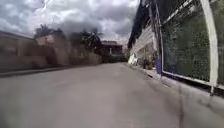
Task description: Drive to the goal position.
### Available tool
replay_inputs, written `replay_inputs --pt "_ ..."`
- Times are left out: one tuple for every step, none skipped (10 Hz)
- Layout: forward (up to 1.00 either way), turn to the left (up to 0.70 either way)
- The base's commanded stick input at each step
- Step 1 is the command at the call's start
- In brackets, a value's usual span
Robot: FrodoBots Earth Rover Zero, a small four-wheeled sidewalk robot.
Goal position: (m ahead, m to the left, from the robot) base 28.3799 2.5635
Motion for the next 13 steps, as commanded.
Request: replay_inputs --pt "1.00 -0.04" --pt "1.00 -0.04" --pt "1.00 -0.04" --pt "1.00 -0.05" --pt "1.00 -0.05" --pt "1.00 0.00" --pt "1.00 0.00" --pt "1.00 0.00" --pt "1.00 0.00" --pt "1.00 0.00" --pt "1.00 0.00" --pt "1.00 0.00" --pt "1.00 0.00"
